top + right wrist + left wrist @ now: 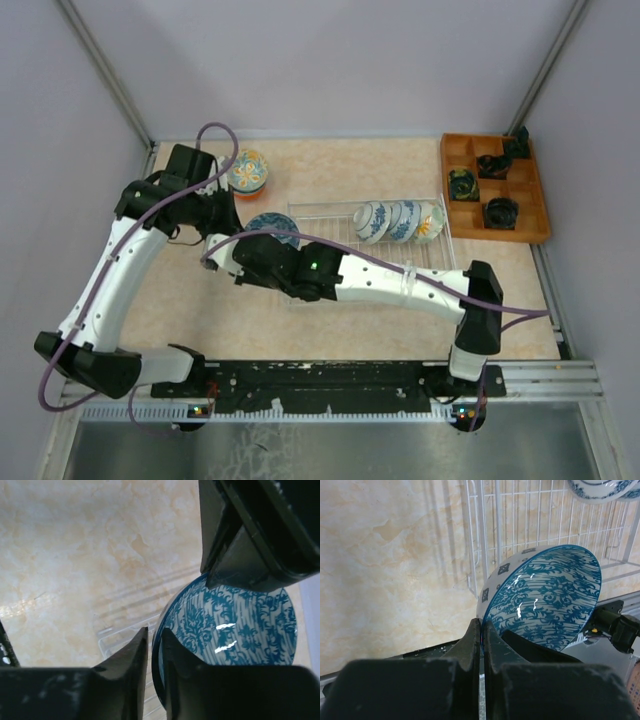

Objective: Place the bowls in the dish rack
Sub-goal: Place the bowl in the dish rack.

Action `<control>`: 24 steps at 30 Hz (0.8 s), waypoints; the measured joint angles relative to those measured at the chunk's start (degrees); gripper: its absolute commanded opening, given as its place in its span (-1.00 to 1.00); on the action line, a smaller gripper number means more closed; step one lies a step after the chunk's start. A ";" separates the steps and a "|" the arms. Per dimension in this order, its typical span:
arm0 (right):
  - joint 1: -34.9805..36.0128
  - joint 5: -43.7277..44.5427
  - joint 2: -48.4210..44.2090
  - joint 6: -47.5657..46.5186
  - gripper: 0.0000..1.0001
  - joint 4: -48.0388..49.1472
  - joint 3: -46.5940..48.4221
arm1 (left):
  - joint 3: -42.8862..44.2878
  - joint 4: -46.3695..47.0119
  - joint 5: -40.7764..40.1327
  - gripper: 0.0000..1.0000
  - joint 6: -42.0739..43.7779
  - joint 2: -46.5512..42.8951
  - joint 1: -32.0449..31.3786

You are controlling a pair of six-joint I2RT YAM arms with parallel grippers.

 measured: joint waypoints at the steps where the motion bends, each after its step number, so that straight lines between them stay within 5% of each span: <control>1: -0.07 0.15 0.20 -0.11 -0.88 -0.04 0.00 | 0.00 -0.50 0.00 -1.00 0.26 0.11 -0.02; 5: -0.13 0.24 0.26 0.02 -1.00 -0.09 0.02 | 0.04 -0.83 0.02 -0.85 0.92 0.57 -0.13; 8: -0.42 -0.02 0.26 0.57 -1.00 -0.20 0.02 | 0.07 -0.70 0.02 -0.39 0.90 0.81 -0.20; 11: -1.11 -1.31 0.26 2.16 -1.00 -0.20 -0.02 | 1.33 0.31 0.11 -0.14 0.09 1.62 -0.22; 20: -8.15 -9.51 -6.58 10.21 -1.00 0.39 -6.49 | 18.88 4.31 -2.47 0.15 -0.70 8.94 -0.15; 24: -17.59 -15.80 -11.76 15.74 -1.00 2.73 -9.11 | 20.04 6.64 -2.95 0.16 -0.76 10.19 0.04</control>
